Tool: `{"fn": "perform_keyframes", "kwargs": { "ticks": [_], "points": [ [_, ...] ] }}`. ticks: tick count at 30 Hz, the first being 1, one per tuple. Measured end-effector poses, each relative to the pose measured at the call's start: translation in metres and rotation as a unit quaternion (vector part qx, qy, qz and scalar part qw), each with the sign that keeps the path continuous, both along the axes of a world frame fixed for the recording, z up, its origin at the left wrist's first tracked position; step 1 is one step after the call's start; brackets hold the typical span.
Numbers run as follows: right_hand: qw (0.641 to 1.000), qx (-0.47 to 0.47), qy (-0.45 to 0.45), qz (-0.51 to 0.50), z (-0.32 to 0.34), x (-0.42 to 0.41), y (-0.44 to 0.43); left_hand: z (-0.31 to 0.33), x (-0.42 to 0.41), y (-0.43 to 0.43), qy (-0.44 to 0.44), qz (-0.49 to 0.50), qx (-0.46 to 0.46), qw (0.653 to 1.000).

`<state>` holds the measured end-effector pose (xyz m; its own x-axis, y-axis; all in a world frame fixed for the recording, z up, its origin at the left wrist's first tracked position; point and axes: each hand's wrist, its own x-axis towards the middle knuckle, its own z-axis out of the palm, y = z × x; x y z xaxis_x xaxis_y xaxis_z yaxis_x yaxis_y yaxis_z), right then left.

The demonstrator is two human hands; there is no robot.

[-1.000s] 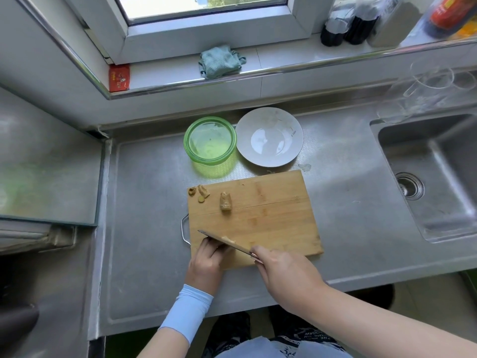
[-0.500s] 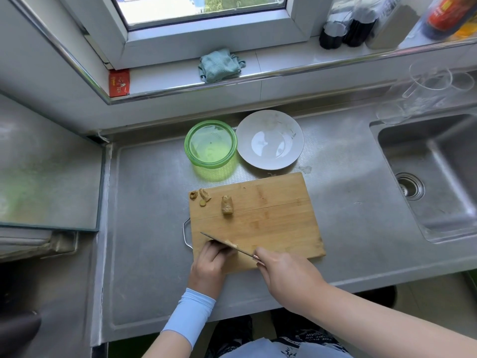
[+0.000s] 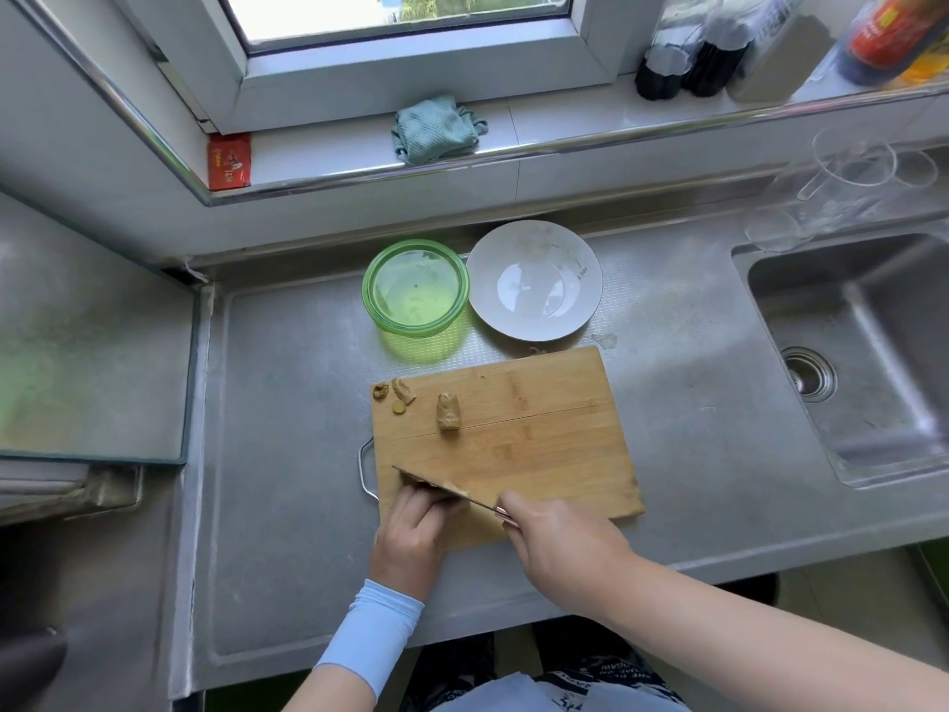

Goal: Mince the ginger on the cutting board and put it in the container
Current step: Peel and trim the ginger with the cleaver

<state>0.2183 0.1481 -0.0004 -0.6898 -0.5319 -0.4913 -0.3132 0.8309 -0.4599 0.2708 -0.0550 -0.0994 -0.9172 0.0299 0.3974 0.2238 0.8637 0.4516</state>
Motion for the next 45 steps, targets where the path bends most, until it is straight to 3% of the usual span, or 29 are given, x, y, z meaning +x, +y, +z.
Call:
{"fn": "perform_keyframes", "kwargs": {
  "ticks": [14,27,30,36,42,45],
  "points": [
    [0.999,-0.028,-0.013,0.01,-0.014,-0.025,-0.038,0.008,-0.002,0.0,-0.006,-0.018,0.02,1.0],
    [0.993,-0.08,-0.036,-0.081,0.006,-0.051,-0.007,0.016,-0.015,-0.024,-0.135,-0.105,0.042,0.984],
    [0.992,-0.077,-0.023,-0.093,0.01,-0.058,-0.005,0.024,-0.017,-0.031,-0.186,-0.085,0.042,0.978],
    [0.992,-0.08,-0.014,-0.098,0.012,-0.061,-0.013,0.022,-0.024,-0.036,-0.153,-0.088,-0.009,0.984],
    [0.988,-0.107,0.005,-0.114,0.012,-0.064,-0.014,0.035,-0.05,-0.038,-0.199,-0.001,0.066,0.978],
    [0.986,-0.104,0.025,-0.126,0.012,-0.068,-0.011,0.04,-0.064,-0.033,-0.271,-0.073,0.002,0.96]
  ]
}}
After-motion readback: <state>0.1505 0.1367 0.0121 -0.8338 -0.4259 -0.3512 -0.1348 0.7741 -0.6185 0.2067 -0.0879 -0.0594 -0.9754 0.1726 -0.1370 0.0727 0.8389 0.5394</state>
